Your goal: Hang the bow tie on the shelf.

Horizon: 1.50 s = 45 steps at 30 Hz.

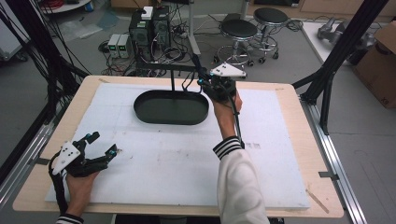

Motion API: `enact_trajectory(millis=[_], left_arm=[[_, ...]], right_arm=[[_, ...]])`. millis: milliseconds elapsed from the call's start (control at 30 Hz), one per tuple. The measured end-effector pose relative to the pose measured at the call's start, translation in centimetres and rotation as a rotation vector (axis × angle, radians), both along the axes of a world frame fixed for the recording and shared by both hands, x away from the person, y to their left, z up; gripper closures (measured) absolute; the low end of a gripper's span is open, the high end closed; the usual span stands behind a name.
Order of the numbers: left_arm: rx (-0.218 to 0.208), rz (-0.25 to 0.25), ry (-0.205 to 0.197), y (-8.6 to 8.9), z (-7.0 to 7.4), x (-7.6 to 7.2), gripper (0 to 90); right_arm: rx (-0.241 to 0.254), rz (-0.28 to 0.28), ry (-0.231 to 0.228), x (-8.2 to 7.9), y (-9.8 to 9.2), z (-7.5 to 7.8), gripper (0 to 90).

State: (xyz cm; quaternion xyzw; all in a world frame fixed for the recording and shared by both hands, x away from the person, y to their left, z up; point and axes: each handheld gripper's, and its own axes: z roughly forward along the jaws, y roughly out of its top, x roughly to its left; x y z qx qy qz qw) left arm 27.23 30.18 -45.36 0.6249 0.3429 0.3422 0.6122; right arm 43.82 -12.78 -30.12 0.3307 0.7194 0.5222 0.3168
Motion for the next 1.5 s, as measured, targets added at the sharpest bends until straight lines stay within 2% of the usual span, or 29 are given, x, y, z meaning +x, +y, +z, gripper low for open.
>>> enact_trajectory(millis=[267, 367, 500, 667, 700, 800, 833, 1000, 1100, 1300, 1367, 1500], left_arm=[[-0.002, -0.002, 0.0, 0.0, 0.0, 0.0, 16.0], [-0.002, -0.002, 0.001, 0.0, 0.0, 0.0, 16.0], [-0.003, -0.002, -0.001, 0.0, 0.0, 0.0, 16.0], [-0.002, -0.002, 0.001, 0.1, 0.0, 0.0, 16.0], [-0.003, -0.001, 0.001, 0.1, 0.0, 0.0, 16.0], [-0.004, -0.001, 0.001, 0.1, 0.0, 0.0, 16.0], [-0.003, -0.002, 0.001, 0.1, 0.0, 0.0, 16.0], [-0.004, -0.002, 0.0, 0.1, 0.0, 0.0, 16.0], [-0.004, -0.004, -0.001, 0.1, 0.0, 0.0, 16.0], [-0.002, -0.004, -0.003, 0.1, 0.0, 0.0, 16.0], [-0.001, -0.004, -0.002, 0.1, 0.0, 0.0, 16.0], [-0.002, -0.005, -0.004, 0.1, 0.0, 0.0, 16.0]], right_arm=[[-0.018, -0.015, 0.025, 1.5, 0.0, 0.2, 75.0], [-0.027, -0.01, 0.01, 2.0, 0.3, 0.6, 74.9], [-0.069, -0.021, 0.011, 2.8, 0.5, 0.6, 74.9], [-0.063, -0.046, 0.014, 3.5, 0.2, 0.4, 74.8], [-0.081, -0.052, 0.012, 3.8, 0.3, 0.3, 74.8], [-0.08, -0.065, 0.013, 4.0, 0.3, 0.1, 74.8], [-0.094, -0.068, 0.011, 4.1, 0.2, 0.0, 74.8], [-0.084, -0.098, 0.022, 4.4, -0.7, -0.2, 74.6], [-0.095, -0.107, 0.022, 4.6, -1.5, -0.4, 74.3], [-0.102, -0.128, 0.054, 4.7, -2.4, -0.7, 74.1], [-0.117, -0.133, 0.08, 4.8, -2.6, -1.0, 73.3], [-0.118, -0.135, 0.105, 4.9, -2.8, -1.2, 73.1]])
